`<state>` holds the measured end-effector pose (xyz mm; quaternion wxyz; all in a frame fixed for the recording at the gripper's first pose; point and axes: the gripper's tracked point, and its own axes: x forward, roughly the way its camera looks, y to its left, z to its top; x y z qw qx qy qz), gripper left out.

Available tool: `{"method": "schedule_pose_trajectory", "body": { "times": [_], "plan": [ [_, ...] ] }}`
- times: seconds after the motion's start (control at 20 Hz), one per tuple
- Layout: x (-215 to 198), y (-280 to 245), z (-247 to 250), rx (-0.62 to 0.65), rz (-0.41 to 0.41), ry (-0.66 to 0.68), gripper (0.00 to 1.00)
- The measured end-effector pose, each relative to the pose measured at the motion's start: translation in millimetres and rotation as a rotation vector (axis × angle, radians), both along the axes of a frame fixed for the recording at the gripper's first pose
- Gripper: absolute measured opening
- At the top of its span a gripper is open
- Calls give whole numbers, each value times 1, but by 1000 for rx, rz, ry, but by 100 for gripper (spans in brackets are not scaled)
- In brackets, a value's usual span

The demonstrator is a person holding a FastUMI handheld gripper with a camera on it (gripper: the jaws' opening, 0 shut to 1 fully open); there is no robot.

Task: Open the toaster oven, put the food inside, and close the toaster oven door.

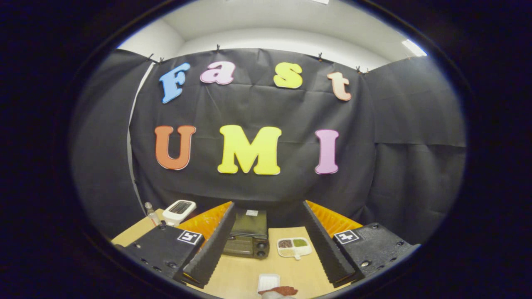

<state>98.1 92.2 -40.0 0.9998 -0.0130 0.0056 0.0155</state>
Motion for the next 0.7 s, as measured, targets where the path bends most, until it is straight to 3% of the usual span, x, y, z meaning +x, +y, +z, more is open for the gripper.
{"method": "schedule_pose_trajectory", "body": {
  "times": [0.15,0.5,0.7],
  "plan": [
    [46,42,-24,41,33,21,100],
    [149,105,-140,117,-11,170,100],
    [185,128,-199,103,-13,264,100]
  ]
}}
